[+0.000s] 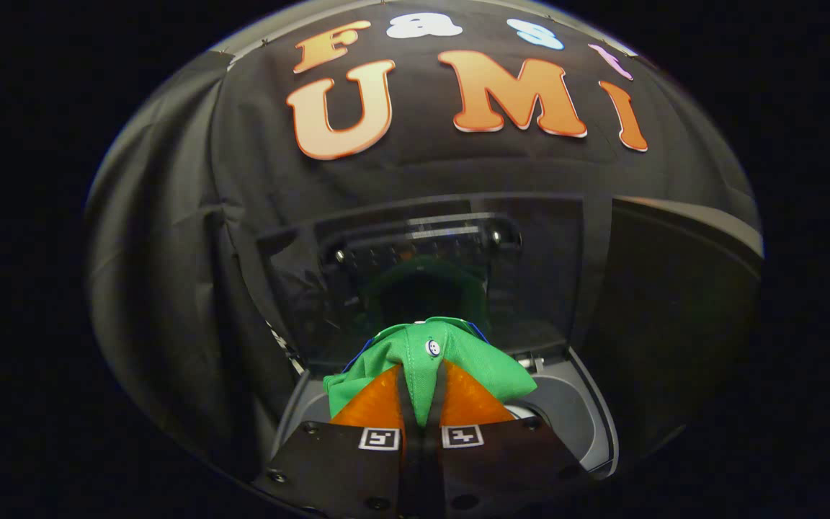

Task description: Put the clothes into the washing machine and then close the washing machine lid.

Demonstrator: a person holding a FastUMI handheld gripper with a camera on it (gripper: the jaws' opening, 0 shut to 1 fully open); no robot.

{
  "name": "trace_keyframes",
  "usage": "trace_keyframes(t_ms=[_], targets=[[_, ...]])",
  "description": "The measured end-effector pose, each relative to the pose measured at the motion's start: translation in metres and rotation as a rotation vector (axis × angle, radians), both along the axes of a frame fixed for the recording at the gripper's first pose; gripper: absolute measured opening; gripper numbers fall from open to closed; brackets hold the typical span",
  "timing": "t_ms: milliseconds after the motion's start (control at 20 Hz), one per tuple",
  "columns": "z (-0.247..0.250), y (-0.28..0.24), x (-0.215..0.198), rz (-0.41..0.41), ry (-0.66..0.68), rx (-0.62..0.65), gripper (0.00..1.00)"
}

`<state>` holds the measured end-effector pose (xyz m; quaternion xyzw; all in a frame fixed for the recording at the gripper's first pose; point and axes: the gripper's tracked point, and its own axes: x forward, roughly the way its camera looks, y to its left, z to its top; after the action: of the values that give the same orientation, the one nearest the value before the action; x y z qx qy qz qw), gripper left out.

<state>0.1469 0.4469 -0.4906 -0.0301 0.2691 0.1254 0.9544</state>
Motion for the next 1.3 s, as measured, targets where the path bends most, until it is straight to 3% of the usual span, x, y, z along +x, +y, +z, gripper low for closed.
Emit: trace_keyframes(t_ms=[400, 650, 1050, 1250, 1300], targets=[[-0.100, -0.015, -0.005, -0.034, 0.230, -0.067, 0.08], [-0.158, -0.024, -0.031, -0.080, 0.473, -0.072, 0.08], [-0.175, -0.027, -0.044, -0.137, 0.654, -0.098, 0.08], [-0.190, -0.029, -0.044, -0.118, 0.738, -0.135, 0.08], [-0.191, -0.027, -0.044, -0.110, 0.748, -0.135, 0.13]])
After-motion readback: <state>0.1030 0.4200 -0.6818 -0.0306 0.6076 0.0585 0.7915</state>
